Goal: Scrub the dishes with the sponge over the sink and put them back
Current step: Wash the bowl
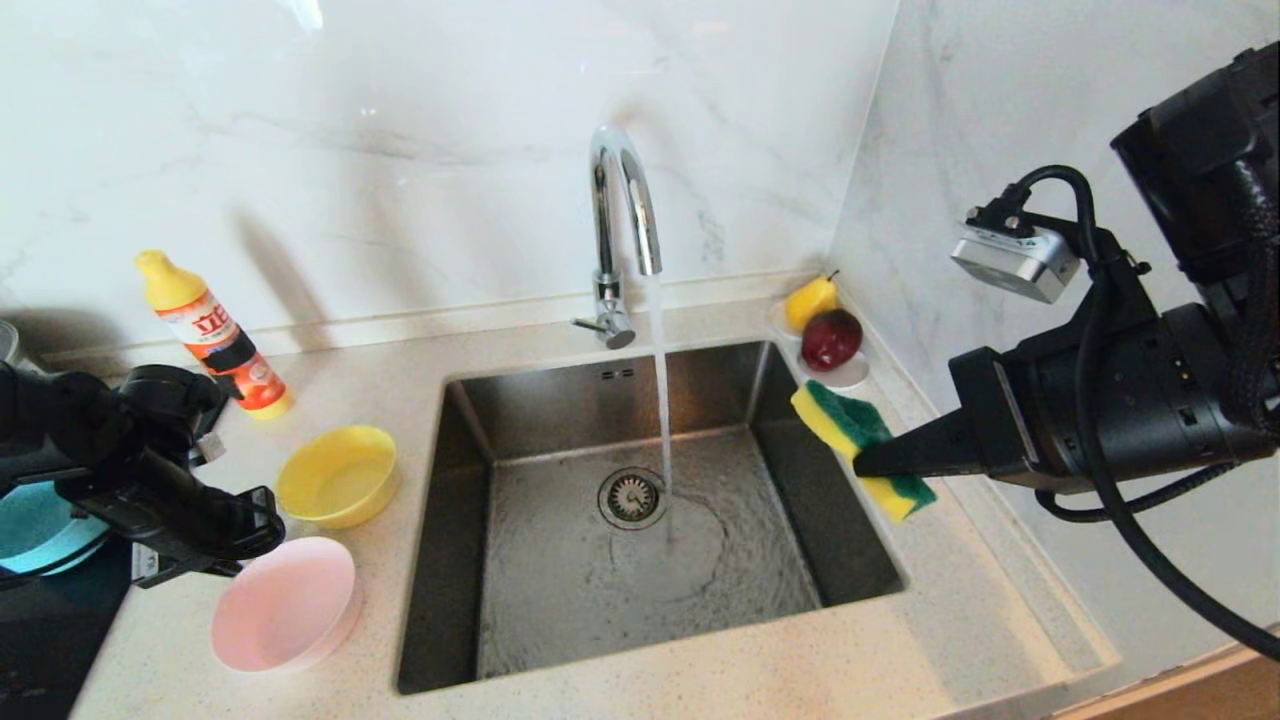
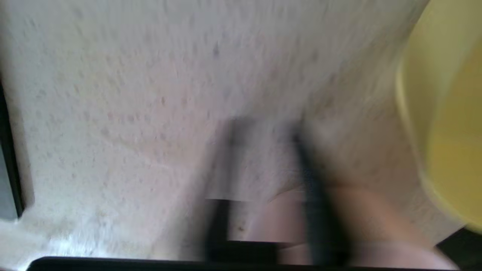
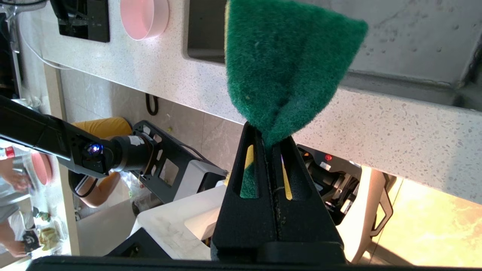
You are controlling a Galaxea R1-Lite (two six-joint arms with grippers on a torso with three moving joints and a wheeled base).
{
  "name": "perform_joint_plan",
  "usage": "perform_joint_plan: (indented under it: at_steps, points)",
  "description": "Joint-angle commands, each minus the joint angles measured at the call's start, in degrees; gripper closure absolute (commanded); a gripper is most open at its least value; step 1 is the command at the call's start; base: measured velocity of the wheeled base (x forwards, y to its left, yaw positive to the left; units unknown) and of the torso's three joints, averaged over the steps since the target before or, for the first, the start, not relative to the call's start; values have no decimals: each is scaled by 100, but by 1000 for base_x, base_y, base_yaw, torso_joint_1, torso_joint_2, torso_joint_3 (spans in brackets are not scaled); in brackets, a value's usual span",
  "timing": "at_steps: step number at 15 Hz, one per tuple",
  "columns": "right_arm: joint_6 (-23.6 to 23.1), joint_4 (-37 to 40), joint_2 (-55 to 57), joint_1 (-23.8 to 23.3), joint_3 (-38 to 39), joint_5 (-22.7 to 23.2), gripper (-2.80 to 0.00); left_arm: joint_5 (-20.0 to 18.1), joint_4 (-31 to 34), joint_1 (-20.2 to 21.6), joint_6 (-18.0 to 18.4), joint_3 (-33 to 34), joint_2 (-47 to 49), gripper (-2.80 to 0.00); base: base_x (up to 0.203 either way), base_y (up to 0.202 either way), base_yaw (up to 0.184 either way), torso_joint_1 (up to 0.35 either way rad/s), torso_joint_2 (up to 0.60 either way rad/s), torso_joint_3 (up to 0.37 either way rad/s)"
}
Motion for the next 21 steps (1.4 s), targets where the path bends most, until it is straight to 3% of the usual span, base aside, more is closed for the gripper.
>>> perform_joint_plan:
  at_steps: [1,9,10,14,21]
  points:
    - [15,12,10,3,1,12,0,75,-27,21,-80,-97,36,0,0,0,0,0,0,0]
    - [24,21,59,3,45,12,0,90,88,475,-241,-487,-307,0,0,0,0,0,0,0]
    - [24,12,77,3,26,4,0,1,143,500,-245,-521,-416,-280,0,0,0,0,0,0]
    - [15,12,94,5,-25,3,0,-676,662,458,-707,-1163,-524,-280,0,0,0,0,0,0]
    - [8,21,61,8,-42,-6,0,-674,645,-173,-986,-1869,327,-280,0,0,0,0,0,0]
